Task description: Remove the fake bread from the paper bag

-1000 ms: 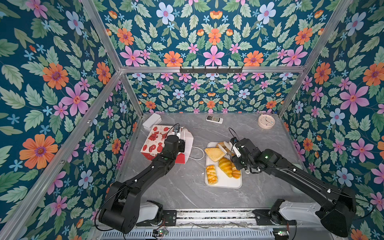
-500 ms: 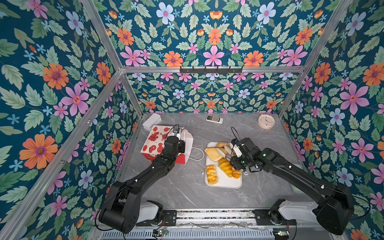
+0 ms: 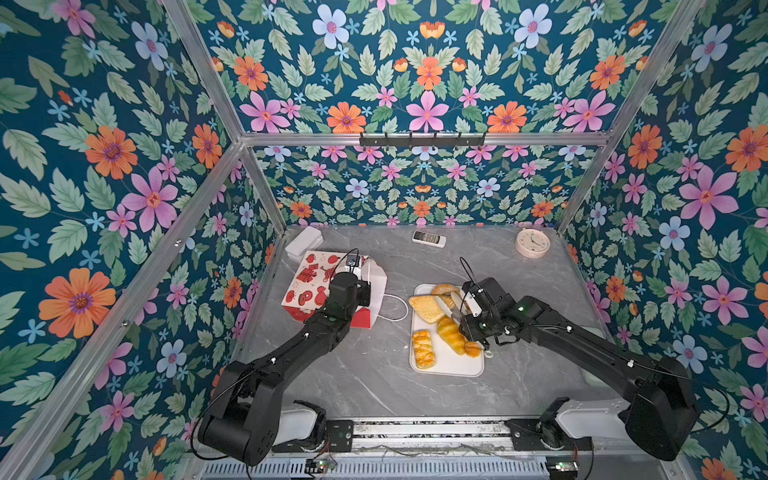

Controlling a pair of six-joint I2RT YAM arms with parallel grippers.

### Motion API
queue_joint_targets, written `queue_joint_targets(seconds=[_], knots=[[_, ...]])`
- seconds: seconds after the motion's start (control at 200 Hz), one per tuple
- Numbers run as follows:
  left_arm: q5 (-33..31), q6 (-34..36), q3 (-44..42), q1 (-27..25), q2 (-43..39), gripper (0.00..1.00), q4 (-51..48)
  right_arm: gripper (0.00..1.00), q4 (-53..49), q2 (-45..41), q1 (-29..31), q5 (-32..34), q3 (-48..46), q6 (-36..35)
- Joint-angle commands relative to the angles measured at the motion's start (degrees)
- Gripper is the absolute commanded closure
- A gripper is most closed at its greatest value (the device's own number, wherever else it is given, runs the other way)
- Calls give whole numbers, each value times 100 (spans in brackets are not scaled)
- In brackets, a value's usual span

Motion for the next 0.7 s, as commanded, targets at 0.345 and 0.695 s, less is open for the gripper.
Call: queue_joint_targets(seconds=[0.345,0.695], knots=[[79,-69,32,1,91,100,196,51,116,-557,-278,-313,-227,312],[81,-91,8,-1,95,100,206,53,364,-294,-285,-646,-276,339]])
